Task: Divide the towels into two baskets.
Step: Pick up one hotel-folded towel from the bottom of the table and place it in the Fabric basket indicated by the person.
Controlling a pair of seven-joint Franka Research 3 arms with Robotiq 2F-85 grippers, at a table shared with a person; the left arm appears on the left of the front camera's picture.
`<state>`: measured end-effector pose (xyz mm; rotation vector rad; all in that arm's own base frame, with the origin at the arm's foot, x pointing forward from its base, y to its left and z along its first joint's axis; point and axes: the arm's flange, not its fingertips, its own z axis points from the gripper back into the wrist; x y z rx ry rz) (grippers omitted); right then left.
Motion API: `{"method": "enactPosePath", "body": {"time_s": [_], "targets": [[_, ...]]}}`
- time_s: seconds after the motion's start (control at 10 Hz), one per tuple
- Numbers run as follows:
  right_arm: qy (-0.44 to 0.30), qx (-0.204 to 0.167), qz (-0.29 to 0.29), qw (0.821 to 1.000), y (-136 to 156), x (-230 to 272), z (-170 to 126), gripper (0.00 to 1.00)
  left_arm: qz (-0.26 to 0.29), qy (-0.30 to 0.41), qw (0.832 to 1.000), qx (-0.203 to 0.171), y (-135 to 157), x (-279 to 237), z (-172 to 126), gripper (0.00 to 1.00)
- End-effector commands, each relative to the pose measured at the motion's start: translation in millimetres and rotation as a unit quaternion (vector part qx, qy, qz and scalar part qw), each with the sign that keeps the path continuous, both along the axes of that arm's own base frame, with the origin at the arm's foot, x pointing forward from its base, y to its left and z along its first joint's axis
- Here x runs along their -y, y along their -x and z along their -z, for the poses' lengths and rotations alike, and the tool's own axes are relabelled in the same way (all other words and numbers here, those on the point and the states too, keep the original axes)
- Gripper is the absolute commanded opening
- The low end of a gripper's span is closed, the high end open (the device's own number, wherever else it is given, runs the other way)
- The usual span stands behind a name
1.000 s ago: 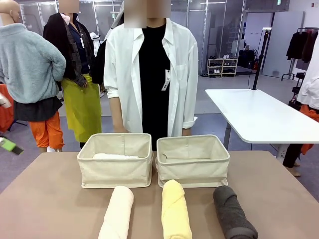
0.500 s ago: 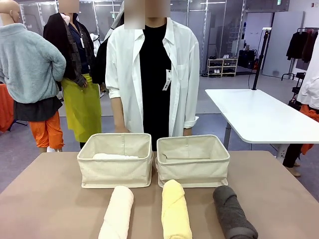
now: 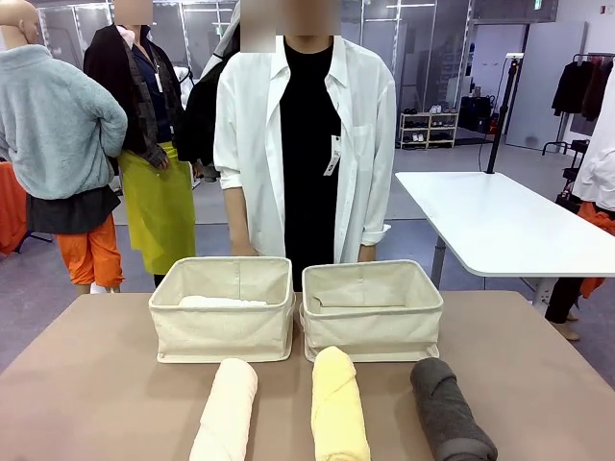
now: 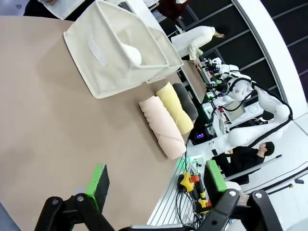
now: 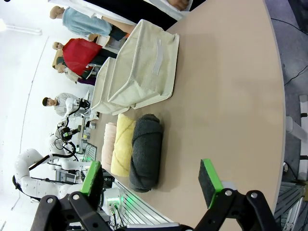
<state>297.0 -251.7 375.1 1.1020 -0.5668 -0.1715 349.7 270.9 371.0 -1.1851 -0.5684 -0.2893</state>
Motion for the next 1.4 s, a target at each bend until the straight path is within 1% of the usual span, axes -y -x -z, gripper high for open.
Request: {"method": "enactPosePath", "body": {"time_s": [0.0,0.9,1.0,1.1,1.2,1.3], "targets": [[0.0,0.004,-0.001,1.0,1.4,0.2,-2.2,1.0,-0.002,-0.002,1.0,0.002,9.1,0.2,-0.6,1.0],[0.0,0.004,-0.001,1.0,1.4,0.2,-2.2,1.0,-0.002,-0.002,1.0,0.002,9.1,0.2,-0.6,1.0],[0.0,0.0,0.0,1.0,0.0,0.0,0.3,1.0,-0.002,-0.002,1.0,0.002,9.1,0.2,-0.6,1.0],[0.029,-0.004,-0.034,0.999,-14.0,-30.1,-17.1,1.0,-0.002,-0.002,1.0,0.002,9.1,0.2,-0.6,1.0],[0.071,-0.02,-0.053,0.996,-24.4,-55.9,-27.3,1.0,-0.002,-0.002,1.0,0.002,9.1,0.2,-0.6,1.0],[0.108,-0.045,-0.066,0.991,-33.6,-83.0,-34.5,1.0,-0.002,-0.002,1.0,0.002,9.1,0.2,-0.6,1.0]]}}
